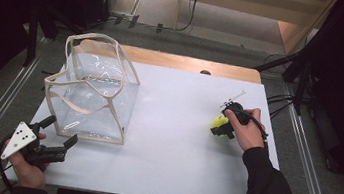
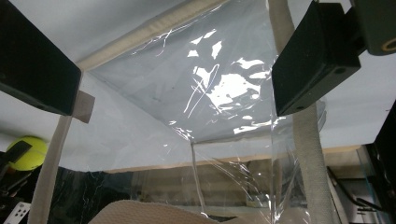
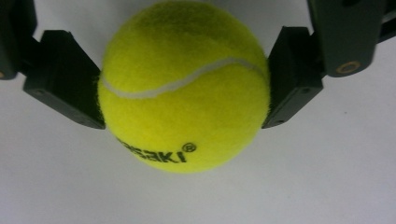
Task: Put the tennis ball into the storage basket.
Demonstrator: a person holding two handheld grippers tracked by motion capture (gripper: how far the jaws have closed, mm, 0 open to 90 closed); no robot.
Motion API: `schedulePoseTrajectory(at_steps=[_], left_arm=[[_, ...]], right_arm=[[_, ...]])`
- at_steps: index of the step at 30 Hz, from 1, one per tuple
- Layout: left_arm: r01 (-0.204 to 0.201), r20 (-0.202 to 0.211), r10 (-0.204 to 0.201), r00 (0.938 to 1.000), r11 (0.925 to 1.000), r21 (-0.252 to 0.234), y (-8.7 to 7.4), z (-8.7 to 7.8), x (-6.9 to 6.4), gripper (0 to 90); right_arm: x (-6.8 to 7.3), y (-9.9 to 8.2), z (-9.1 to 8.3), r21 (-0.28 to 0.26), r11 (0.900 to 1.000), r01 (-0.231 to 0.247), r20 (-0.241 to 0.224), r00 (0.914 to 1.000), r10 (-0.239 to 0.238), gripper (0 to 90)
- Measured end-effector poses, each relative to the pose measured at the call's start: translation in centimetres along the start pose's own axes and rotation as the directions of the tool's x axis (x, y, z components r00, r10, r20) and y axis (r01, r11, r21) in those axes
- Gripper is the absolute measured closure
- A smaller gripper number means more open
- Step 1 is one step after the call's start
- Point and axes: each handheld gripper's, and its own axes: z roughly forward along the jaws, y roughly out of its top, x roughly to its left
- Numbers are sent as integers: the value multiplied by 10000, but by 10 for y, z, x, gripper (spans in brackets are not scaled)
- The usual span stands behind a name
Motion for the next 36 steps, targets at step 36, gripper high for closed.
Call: schedulePoseTrajectory(at_steps=[36], left_arm=[[6, 6, -6, 10000, 10000, 0, 0, 0, 0, 13]], right_arm=[[14, 16, -13, -295, 9985, 460, -303, 9984, -469, 233]])
